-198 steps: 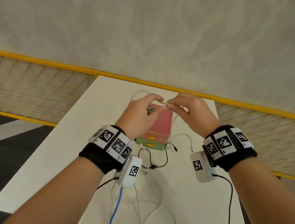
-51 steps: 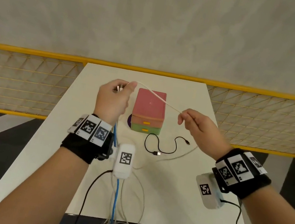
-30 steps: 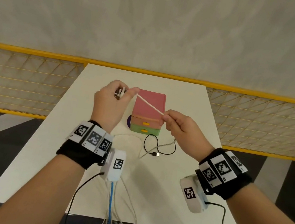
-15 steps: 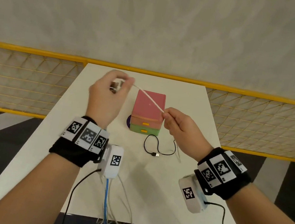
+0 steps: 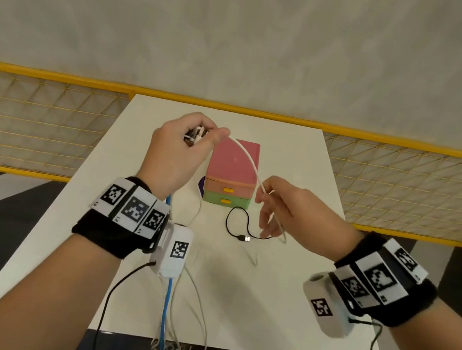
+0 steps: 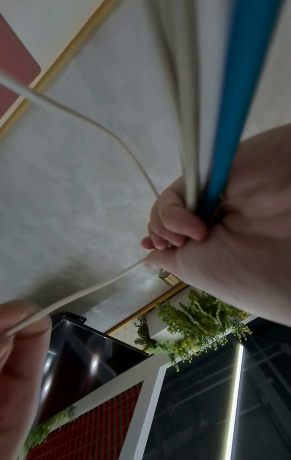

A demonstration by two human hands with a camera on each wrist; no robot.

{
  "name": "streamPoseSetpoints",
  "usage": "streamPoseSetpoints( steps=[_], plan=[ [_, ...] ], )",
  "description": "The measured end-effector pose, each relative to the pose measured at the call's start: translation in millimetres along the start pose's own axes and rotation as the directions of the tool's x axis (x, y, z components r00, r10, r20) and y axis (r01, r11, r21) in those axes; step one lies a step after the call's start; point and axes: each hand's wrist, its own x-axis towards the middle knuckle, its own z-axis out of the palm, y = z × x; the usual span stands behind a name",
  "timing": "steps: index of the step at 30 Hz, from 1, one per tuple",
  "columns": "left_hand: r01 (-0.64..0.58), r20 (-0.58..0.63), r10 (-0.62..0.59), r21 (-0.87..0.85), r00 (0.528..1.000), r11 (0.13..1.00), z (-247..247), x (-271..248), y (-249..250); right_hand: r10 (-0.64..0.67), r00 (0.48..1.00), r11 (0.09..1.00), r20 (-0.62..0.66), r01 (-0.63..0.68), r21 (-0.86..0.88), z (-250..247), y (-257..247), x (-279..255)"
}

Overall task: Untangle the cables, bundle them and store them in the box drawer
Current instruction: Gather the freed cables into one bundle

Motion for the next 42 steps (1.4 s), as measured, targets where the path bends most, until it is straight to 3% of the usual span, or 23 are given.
streamPoseSetpoints(
  steps=[2,4,8,10,12,15,17,19,22,25,27,29,32,39,42],
  plan=[
    [0.011,0.041,-0.010,-0.021,0.999,1.000,3.8,-2.0,-0.3,0.067,0.991,0.986,0.112,-0.083,0.146,4.4,-10.8,-10.2],
    [0.015,0.067,-0.011,-0.052,0.998,0.999,6.8,-3.4,-0.4,0.070,0.968,0.975,0.242,-0.117,0.187,10.7,-20.1,-21.1],
    [-0.003,0.120,0.014,-0.087,0.993,0.996,11.1,-6.6,3.2,-0.036,0.884,0.999,0.466,0.027,0.026,15.2,-31.7,-38.7],
    [-0.017,0.162,0.033,-0.105,0.986,0.994,12.9,-9.4,7.6,-0.027,0.843,0.999,0.537,0.038,-0.009,13.4,-37.5,-43.3],
    [-0.009,0.201,0.039,-0.151,0.979,0.988,14.6,-12.4,10.6,-0.008,0.864,1.000,0.503,0.022,-0.021,9.3,-43.5,-44.8],
    [0.036,0.251,0.032,-0.263,0.967,0.964,16.4,-20.2,20.4,-0.088,0.975,0.987,0.203,0.112,-0.112,2.4,-43.3,-38.8],
    [0.086,0.278,0.016,-0.349,0.960,0.933,17.9,-26.3,28.5,-0.133,0.990,0.989,-0.046,0.130,-0.065,1.1,-33.0,-28.2],
    [0.130,0.320,0.014,-0.423,0.947,0.897,21.5,-33.3,37.2,-0.132,0.983,0.991,-0.128,0.136,0.019,6.3,-26.4,-18.0],
    [0.139,0.372,0.062,-0.490,0.926,0.861,32.3,-42.2,43.5,-0.178,0.983,0.962,0.036,0.166,0.217,24.0,-31.5,-9.0],
    [0.151,0.340,0.038,-0.513,0.940,0.845,39.1,-45.5,45.9,-0.136,0.983,0.882,0.121,0.065,0.467,34.9,-36.0,-2.7],
    [0.115,0.300,0.027,-0.447,0.954,0.887,38.5,-42.7,45.0,-0.083,0.985,0.819,0.153,-0.020,0.574,41.4,-36.4,1.1],
    [0.061,0.298,0.045,-0.336,0.954,0.940,33.3,-35.7,41.4,-0.008,0.989,0.819,0.144,-0.076,0.569,49.2,-35.7,4.5],
    [0.097,0.385,0.029,-0.303,0.923,0.948,22.9,-24.4,35.5,0.075,0.996,0.830,0.058,-0.094,0.549,56.7,-35.4,7.5],
    [-0.052,0.627,0.096,-0.088,0.773,0.995,25.3,-20.0,31.3,0.101,0.994,0.735,0.034,-0.098,0.671,58.8,-36.5,11.1],
    [-0.101,0.589,0.124,-0.071,0.799,0.992,27.3,-18.4,32.8,0.090,0.996,0.769,0.013,-0.078,0.634,58.0,-34.9,11.4]
  ],
)
